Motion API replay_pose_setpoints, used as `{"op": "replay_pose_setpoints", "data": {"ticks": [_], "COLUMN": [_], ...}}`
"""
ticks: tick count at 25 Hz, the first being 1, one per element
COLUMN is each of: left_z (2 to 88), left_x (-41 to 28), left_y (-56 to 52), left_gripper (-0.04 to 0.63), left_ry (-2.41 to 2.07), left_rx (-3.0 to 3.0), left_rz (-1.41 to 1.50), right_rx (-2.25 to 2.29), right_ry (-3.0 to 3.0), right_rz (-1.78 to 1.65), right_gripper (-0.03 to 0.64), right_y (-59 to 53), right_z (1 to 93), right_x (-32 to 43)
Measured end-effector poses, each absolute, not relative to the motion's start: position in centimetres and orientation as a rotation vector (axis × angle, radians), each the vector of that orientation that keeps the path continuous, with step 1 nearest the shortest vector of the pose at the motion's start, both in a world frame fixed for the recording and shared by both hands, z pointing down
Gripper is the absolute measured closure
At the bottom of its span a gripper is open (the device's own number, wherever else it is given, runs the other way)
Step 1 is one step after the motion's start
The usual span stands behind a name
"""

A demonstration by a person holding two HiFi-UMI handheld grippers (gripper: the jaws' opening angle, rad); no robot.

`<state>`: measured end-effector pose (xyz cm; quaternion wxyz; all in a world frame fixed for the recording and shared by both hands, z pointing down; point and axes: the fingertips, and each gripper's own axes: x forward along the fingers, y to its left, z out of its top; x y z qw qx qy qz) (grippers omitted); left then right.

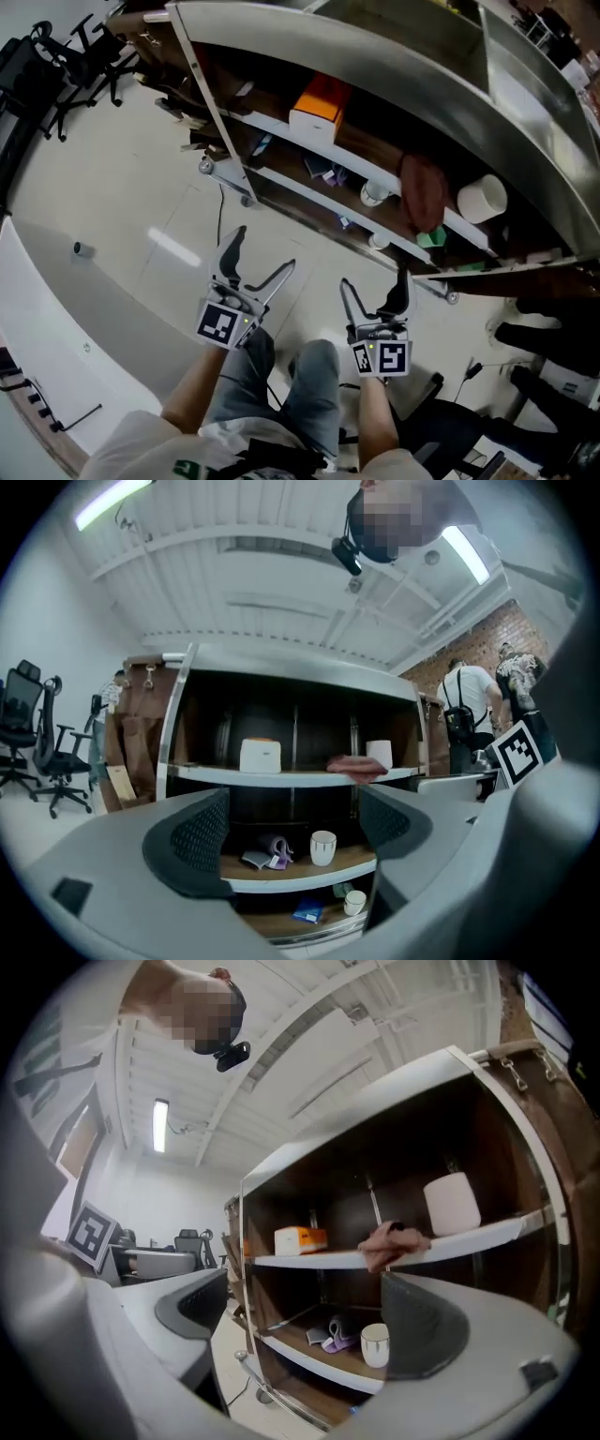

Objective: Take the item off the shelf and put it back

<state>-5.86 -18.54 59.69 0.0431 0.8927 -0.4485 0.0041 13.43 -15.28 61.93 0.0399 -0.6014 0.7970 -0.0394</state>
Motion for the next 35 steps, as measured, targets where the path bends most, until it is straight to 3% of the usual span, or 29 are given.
{"op": "replay_pose_setpoints", "data": {"ticks": [12, 22, 35], "left_z": [82.4, 89.0, 91.3], "left_x": [-5.8, -5.5, -7.8], "left_y": [-24.8, -25.5, -25.3], "left_gripper": [0.186, 0.186, 0.186], "left_ry": [-1.425, -1.430, -1.510], "left_rx": [2.825, 2.761, 2.766], "left_rz": [-0.119, -0.159, -0.124], "right_rx": [-1.819, -1.841, -2.136], "right_ry": [2.549, 2.644, 2.535], "right_rz": [-0.064, -0.427, -0.931], "right_gripper": [0.091, 0.091, 0.091], "right_y": [-21.3, -23.7, -36.7], "right_z": [86.7, 102.7, 116.8], "right_x": [13.5, 14.0, 16.4]}}
